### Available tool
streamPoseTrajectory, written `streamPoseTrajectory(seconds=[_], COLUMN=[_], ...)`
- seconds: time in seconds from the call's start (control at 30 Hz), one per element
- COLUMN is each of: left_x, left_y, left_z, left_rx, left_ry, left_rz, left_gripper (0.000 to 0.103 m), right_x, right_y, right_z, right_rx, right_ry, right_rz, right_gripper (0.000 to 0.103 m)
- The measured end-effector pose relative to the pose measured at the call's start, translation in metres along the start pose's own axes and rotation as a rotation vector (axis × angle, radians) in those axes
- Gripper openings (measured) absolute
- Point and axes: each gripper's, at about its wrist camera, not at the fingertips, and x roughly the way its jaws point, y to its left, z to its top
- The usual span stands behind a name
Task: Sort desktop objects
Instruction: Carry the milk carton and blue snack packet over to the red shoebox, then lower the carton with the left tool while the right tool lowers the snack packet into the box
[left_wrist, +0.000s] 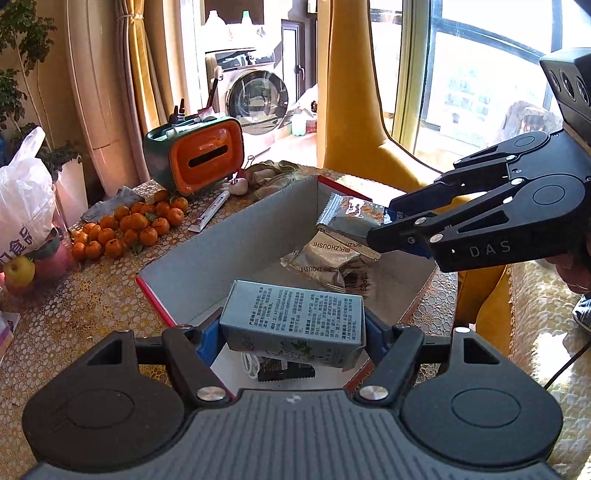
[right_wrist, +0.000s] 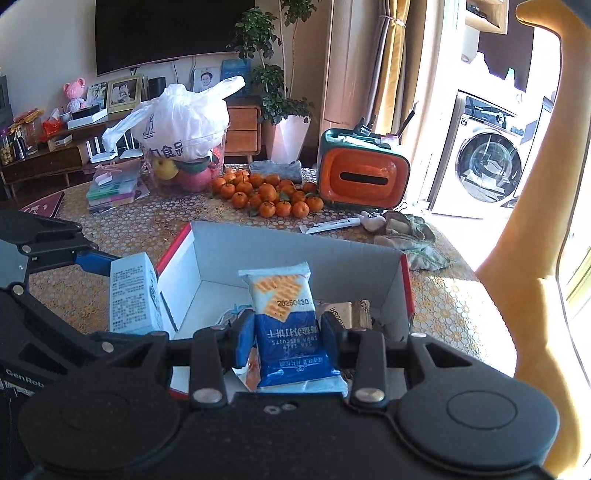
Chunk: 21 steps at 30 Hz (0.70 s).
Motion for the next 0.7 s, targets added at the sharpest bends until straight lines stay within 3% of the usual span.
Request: streamPoseTrajectory(seconds=[0.47, 0.7], left_x=[0.069, 0.092], left_y=[0.012, 0.009], left_z=[0.01, 0.009], left_rx=[-0.078, -0.036], left_ry=[0.15, 0.198], left_rz=[-0.015, 0.006], left_gripper=[0.073, 0.073], right_x=[0.057, 0.088], right_y=[-0.009, -0.01], right_z=[0.018, 0.018], right_rx=[0.051, 0.062], right_ry=[0.06, 0.106], right_rz=[0.041, 0.039], right_gripper=[0.038, 0.038])
